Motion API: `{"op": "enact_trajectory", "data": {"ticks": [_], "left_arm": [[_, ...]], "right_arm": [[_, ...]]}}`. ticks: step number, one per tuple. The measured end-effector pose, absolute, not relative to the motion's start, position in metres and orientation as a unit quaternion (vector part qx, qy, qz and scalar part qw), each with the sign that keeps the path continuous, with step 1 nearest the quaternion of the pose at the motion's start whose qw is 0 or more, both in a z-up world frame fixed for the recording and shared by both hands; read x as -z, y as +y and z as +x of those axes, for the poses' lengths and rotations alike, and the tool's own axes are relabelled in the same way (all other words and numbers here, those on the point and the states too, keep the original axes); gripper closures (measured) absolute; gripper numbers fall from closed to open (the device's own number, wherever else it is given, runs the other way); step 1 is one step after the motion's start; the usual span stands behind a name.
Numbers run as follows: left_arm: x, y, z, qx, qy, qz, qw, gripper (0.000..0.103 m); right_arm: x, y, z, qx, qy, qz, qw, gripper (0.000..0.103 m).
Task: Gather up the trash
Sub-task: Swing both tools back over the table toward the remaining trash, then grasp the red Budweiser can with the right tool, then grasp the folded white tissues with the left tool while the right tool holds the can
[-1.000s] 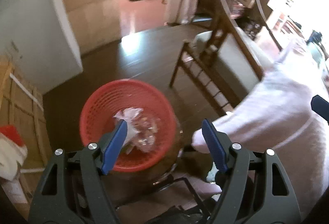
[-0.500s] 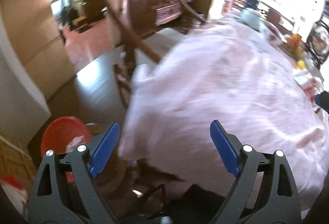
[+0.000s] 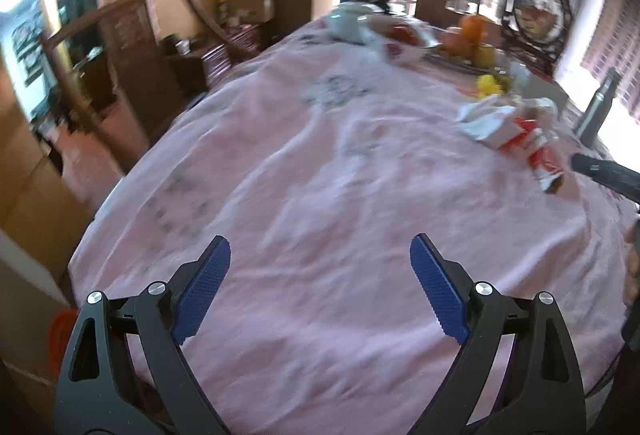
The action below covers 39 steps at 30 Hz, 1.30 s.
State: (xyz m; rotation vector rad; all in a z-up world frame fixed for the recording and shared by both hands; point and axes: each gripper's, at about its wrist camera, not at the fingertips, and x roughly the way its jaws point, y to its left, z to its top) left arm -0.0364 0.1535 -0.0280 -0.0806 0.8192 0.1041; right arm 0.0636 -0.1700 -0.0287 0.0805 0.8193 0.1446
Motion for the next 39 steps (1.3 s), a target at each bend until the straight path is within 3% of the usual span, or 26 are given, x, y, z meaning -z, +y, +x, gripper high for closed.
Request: {"op": "enact_trajectory", "data": {"ticks": [8,13,15,18,21,39], "left_arm": [[0.024,0.113,0.000,-0.012,0.400,-0.012,0.916,0.015],[0.026,0.092,0.016,0.009,0.404,0.004,0.915,0.015],[0.027,0.082,0.024,0.016,0.404,0.014,0.914,0.015],[0.027,0.066,0.041,0.028,0.403,0.031,0.914,0.015],[0.027,0.050,0.061,0.037,0.399,0.044,0.915,0.015],[0.038,0.014,0.144,0.075,0.417,0.036,0.905,0.015]], "right_arm": [[0.053,-0.165,0.105,-0.061,0.438,0.033,0.897,0.032],[0.067,-0.168,0.125,-0.054,0.460,0.032,0.886,0.046],[0.074,-0.172,0.126,-0.060,0.469,0.045,0.880,0.061],[0.074,-0.180,0.127,-0.059,0.470,0.055,0.879,0.073],[0.075,-0.189,0.125,-0.068,0.470,0.071,0.877,0.079],[0.064,-0.207,0.114,-0.093,0.467,0.127,0.870,0.089]]}}
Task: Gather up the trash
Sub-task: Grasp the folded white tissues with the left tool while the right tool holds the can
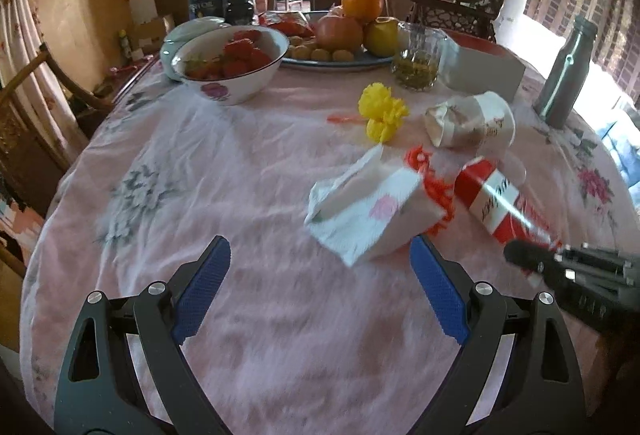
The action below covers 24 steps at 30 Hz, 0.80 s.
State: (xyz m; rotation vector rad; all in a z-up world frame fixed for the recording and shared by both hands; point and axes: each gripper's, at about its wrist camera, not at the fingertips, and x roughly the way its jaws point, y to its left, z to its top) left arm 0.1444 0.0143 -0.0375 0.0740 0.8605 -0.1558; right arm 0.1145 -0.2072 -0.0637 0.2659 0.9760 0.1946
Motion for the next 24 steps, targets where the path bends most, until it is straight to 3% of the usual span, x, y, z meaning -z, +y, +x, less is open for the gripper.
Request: {"op": "enact_trajectory", "data": {"ticks": [12,13,15,16,18,21,24], "left_arm": [[0.062,-0.001,0.178,0.111,0.455,0.032,0.883,0.018],[0.064,-0.001,0.180,0.111,0.457,0.031,0.882,0.022],[0.069,0.000,0.182,0.117,0.469,0.025,0.875,0.049],[0.070,0.000,0.182,0.120,0.473,0.023,0.873,0.054],[0.068,0.002,0.179,0.125,0.475,0.020,0.871,0.082],[0.056,0.008,0.167,0.134,0.465,0.005,0.875,0.098],[0.044,0.012,0.154,0.130,0.450,0.007,0.883,0.100]], "right_arm": [[0.069,-0.206,0.118,-0.096,0.476,0.133,0.864,0.089],[0.069,-0.206,0.118,-0.096,0.477,0.133,0.864,0.089],[0.069,-0.207,0.119,-0.097,0.477,0.134,0.863,0.089],[0.069,-0.207,0.118,-0.096,0.476,0.135,0.863,0.089],[0.068,-0.208,0.118,-0.097,0.475,0.137,0.864,0.089],[0.068,-0.207,0.117,-0.096,0.474,0.137,0.864,0.089],[0.067,-0.208,0.116,-0.095,0.472,0.138,0.866,0.089]]}}
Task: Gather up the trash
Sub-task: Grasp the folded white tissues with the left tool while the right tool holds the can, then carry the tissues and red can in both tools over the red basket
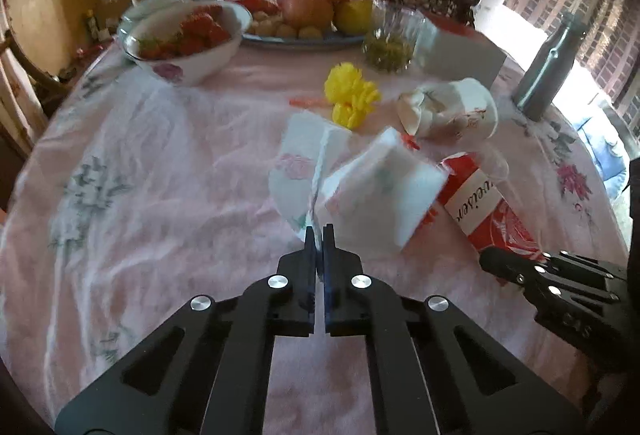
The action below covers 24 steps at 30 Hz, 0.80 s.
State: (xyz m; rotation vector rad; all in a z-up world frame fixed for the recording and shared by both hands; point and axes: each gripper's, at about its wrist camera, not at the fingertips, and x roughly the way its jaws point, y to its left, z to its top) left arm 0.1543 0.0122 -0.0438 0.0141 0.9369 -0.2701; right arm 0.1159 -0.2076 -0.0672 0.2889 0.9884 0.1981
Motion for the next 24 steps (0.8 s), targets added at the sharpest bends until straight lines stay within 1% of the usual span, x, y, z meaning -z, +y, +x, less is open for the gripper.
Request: {"op": "enact_trajectory", "data": {"ticks": [10,14,18,24], "left_arm": [[0.010,0.053,0.092,0.120,0.408,-0.020,0.905,0.100],[0.003,0.071,0.061,0.109,0.392,-0.025,0.913,0.100],[-0.001,0.098,0.030,0.098,0.382,-0.040,0.918,0.100],[-0.006,0.129,-0.004,0.073,0.371,-0.057,0.924,0.100]], "right_arm": [[0.054,-0.206,0.104,-0.108,0.449,0.140,0.876,0.089],[0.056,-0.199,0.094,-0.132,0.458,0.158,0.865,0.089],[0.051,-0.177,0.070,-0.159,0.455,0.138,0.865,0.089],[0.040,-0.152,0.035,-0.195,0.452,0.137,0.860,0.090]]}}
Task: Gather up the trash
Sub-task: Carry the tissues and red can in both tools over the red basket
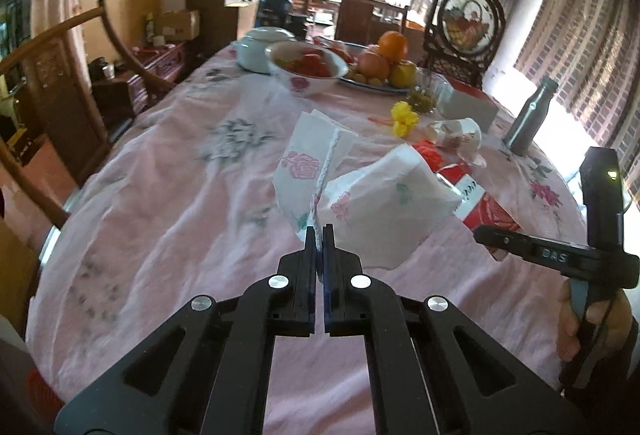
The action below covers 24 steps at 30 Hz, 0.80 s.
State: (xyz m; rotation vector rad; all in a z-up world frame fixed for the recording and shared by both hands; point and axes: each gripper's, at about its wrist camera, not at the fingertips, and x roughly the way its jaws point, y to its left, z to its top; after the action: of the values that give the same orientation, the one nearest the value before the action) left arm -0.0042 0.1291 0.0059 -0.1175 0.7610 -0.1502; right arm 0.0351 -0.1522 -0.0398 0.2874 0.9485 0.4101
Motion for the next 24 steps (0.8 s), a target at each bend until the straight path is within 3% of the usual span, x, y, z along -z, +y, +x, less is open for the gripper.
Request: {"op": "enact_trajectory", "data": {"ticks": [24], "left_arm": [[0.000,0.298,-0.163,-0.083,0.327,-0.160,0.928,0.100]], "right_arm": [[0.000,0.076,-0.072,-0.389,0.431,0.014,0.814,0.090]]}}
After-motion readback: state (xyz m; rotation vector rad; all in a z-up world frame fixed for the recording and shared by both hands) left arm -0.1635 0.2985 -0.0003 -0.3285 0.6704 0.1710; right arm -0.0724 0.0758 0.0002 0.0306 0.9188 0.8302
